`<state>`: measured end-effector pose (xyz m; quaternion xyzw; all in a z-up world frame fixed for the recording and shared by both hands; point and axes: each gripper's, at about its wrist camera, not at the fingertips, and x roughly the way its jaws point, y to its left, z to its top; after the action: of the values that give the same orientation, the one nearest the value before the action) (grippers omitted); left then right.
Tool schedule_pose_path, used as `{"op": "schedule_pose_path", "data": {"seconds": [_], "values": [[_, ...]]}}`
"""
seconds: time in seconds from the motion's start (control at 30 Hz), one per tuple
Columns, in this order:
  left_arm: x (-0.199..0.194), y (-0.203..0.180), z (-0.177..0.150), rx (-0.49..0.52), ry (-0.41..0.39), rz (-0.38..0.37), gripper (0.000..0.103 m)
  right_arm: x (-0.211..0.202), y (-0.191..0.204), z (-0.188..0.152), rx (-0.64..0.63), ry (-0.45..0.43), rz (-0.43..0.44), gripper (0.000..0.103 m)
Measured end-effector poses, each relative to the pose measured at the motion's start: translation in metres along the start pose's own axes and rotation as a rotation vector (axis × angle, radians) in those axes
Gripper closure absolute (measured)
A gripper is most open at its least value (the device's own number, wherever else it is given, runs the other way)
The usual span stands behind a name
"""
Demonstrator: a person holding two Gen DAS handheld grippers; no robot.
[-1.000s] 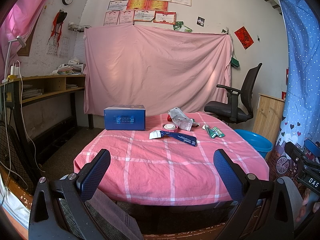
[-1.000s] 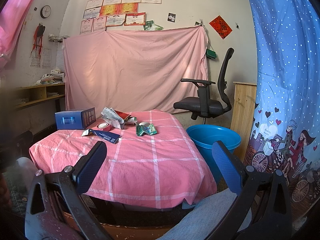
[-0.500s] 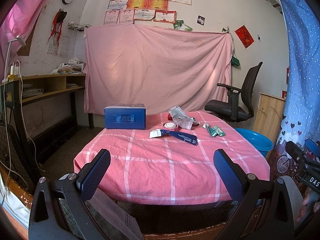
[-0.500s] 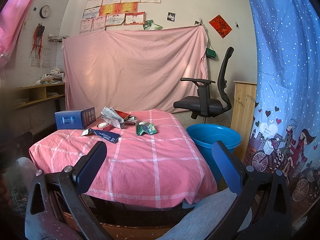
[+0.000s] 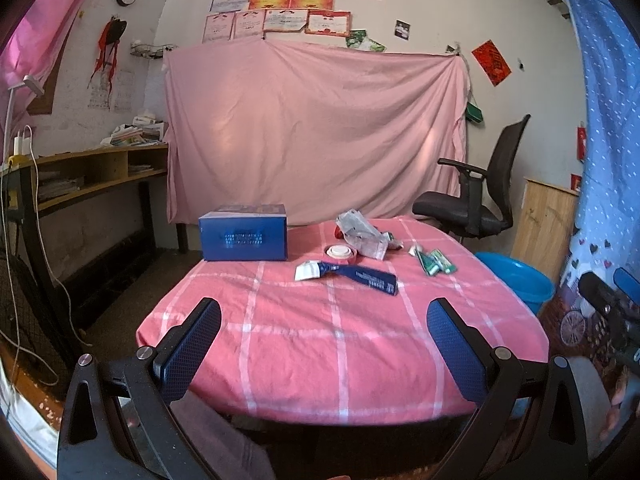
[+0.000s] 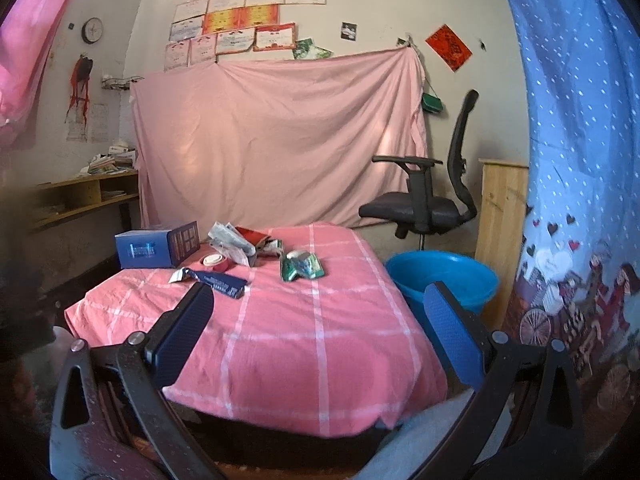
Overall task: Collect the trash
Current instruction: 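Grasp the blue tube with the left tool while the right tool grasps the green wrapper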
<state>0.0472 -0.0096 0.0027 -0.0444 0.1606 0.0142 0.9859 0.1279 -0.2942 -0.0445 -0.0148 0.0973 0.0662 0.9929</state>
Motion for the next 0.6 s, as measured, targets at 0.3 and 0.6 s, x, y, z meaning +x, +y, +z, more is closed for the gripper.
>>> {"op": "schedule_pose_path", "data": {"seconds": [0.3, 0.6], "values": [[0.072, 0.002, 0.038, -0.051, -0.055, 0.045, 0.002, 0.070, -0.007, 0.032, -0.026, -0.059, 0.013, 0.000], [0.141, 0.008, 0.050, -0.048, -0.056, 0.076, 0.002, 0.139, -0.007, 0.048, -0.033, -0.077, 0.038, 0.000]]}}
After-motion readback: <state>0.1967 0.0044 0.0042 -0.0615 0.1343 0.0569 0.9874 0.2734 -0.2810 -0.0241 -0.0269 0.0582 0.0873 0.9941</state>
